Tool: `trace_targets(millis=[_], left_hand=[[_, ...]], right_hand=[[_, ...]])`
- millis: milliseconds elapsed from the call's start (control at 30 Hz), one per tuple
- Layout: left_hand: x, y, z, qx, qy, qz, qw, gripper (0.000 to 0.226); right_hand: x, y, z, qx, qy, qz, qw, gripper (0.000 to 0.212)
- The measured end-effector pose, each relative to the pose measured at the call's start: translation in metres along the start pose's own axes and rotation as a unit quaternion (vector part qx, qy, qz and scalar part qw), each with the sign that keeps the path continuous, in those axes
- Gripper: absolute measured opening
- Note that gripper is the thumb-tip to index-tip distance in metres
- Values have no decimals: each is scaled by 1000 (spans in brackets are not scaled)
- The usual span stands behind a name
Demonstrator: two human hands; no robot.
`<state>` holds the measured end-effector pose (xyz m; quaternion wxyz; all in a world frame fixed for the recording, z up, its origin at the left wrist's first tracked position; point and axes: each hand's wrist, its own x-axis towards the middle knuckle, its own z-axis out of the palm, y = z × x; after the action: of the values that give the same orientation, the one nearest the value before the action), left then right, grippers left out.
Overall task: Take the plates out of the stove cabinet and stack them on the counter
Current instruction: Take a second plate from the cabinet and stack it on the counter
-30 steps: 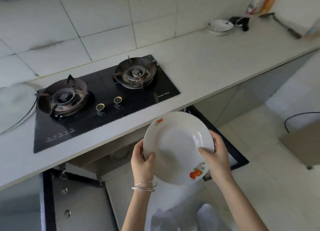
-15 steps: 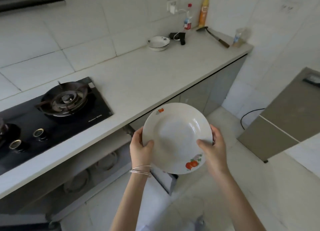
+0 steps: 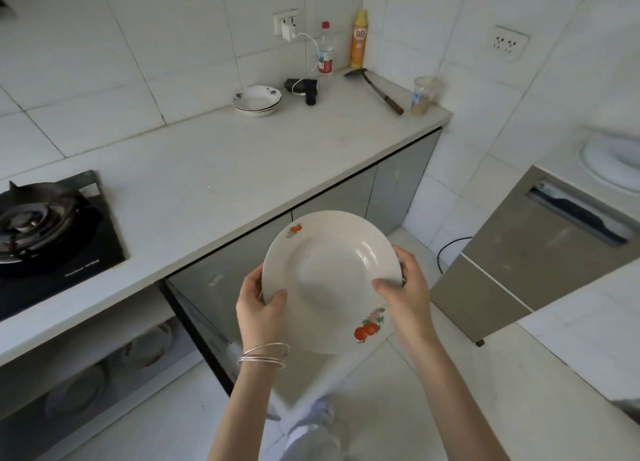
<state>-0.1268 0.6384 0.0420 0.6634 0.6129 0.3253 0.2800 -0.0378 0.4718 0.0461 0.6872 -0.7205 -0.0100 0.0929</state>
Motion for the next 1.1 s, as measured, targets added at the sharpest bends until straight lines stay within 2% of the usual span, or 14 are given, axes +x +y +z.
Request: trace_targets(millis=[200, 400, 533, 1100], left_hand=[[55, -11, 34, 39, 13, -4, 999, 44], [139, 8, 76, -3, 29, 5, 1000, 40], [197, 18, 93, 9, 45, 9, 999, 43], [412, 5, 164, 17, 168, -43, 985, 47]], right_hand=[[68, 2, 11, -39, -16, 1, 999, 54], [165, -23, 43, -60, -33, -17, 998, 58], [219, -41, 71, -56, -47, -37, 997, 54], [457, -39, 185, -84, -127, -20, 988, 62]])
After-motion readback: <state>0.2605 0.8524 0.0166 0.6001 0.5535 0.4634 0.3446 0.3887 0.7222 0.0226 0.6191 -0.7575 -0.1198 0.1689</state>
